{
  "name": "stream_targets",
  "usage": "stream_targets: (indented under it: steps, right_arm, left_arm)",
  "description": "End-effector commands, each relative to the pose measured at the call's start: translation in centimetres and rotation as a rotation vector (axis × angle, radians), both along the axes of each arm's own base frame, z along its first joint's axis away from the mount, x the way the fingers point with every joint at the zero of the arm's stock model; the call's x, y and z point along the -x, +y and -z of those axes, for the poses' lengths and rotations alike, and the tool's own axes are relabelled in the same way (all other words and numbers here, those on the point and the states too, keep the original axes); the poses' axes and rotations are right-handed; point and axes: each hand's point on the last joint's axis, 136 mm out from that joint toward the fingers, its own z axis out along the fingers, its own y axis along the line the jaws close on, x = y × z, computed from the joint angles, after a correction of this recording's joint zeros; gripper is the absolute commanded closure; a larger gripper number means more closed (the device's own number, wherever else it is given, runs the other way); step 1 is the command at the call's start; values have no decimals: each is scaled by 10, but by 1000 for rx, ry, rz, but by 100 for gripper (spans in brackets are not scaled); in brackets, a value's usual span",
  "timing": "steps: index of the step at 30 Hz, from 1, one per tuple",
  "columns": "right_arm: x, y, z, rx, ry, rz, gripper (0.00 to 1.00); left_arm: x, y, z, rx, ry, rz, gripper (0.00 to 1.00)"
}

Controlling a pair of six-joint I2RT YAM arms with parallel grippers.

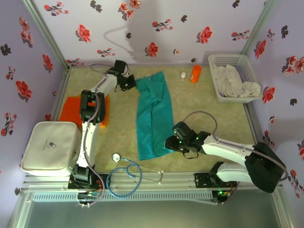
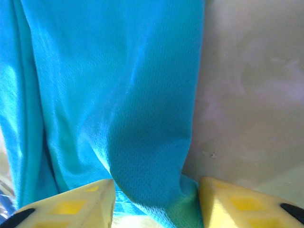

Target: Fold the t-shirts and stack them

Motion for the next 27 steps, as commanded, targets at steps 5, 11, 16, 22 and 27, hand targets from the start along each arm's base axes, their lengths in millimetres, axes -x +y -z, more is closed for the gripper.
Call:
stream_targets:
  steps: [5, 11, 16, 22, 27]
  right_arm:
    - [10, -6, 17, -27, 14, 43, 82]
    - [14, -21, 13, -9, 6, 93, 99]
    - [20, -32, 15, 10, 8, 111, 98]
    - [21, -32, 17, 5, 12, 108, 94]
    - [20, -33, 17, 23, 8, 101, 66]
  left_arm:
    - [-19, 10, -15, 4, -46, 17, 100]
    - [-40, 17, -31, 4, -112, 18, 100]
    - [-53, 16, -34, 9, -150, 25, 100]
    - [-60, 14, -25, 9, -173, 31, 100]
    - [-59, 20, -21, 5, -151, 21, 58]
